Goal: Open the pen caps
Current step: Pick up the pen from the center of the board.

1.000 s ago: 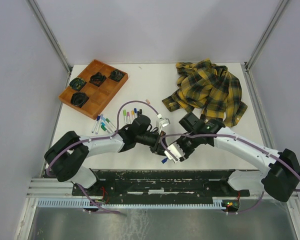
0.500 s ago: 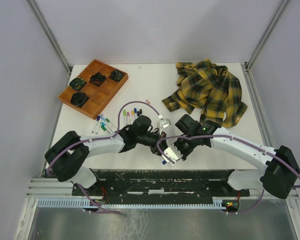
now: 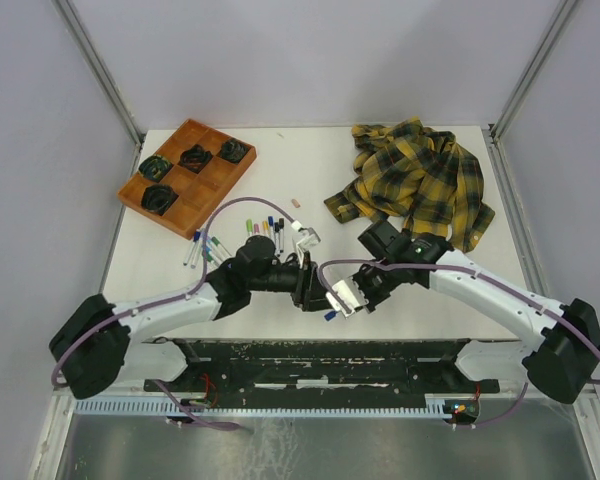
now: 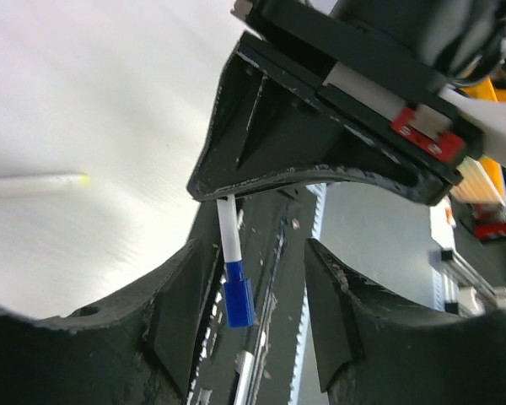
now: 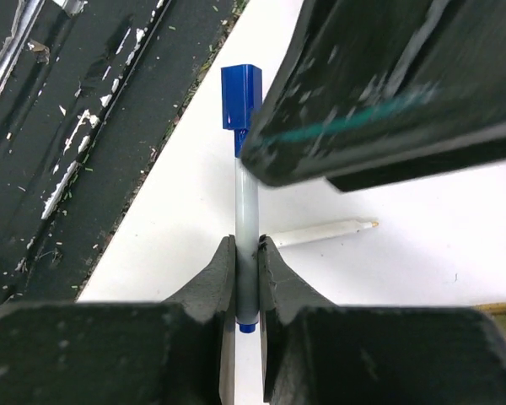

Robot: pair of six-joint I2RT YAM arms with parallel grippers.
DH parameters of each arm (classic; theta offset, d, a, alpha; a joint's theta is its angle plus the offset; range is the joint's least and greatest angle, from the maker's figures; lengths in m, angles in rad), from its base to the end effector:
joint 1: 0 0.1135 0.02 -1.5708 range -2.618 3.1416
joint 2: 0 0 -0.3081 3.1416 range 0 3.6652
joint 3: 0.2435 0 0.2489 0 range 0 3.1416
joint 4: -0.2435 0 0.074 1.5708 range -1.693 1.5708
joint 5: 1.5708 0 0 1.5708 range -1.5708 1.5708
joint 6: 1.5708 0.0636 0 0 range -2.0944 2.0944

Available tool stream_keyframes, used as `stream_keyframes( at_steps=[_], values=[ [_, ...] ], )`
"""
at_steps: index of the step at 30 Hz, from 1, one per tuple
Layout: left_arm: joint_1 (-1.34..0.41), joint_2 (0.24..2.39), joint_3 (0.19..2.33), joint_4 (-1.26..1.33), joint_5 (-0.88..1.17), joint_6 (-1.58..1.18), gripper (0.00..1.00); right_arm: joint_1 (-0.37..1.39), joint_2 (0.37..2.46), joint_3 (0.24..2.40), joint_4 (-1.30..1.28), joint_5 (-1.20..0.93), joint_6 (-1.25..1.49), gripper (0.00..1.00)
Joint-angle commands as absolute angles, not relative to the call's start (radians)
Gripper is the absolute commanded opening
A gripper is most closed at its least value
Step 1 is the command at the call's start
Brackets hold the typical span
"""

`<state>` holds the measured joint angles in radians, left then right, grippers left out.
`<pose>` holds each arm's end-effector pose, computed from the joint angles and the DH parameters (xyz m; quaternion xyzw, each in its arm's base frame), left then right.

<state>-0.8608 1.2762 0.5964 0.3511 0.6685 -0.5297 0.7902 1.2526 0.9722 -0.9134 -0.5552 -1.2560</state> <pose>0.1483 -0.2330 0.2631 0.3149 0.7263 -0.5570 0.2512 0.1306 0.1795 0.2779 -0.8332 0.4481 0.2203 0.2375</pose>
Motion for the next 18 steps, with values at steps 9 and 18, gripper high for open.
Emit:
stream_keyframes(
  at_steps=[9, 18],
  values=[
    [-0.856, 0.858, 0.366, 0.717, 0.094, -0.620, 0.78, 0.672, 1.183, 1.098, -0.952, -0.802, -1.010, 0.00],
    [-0.857, 0.774, 0.249, 0.920, -0.104, -0.865, 0.89, 0.601, 1.231, 1.154, -0.804, -0.874, -0.553, 0.00]
  ],
)
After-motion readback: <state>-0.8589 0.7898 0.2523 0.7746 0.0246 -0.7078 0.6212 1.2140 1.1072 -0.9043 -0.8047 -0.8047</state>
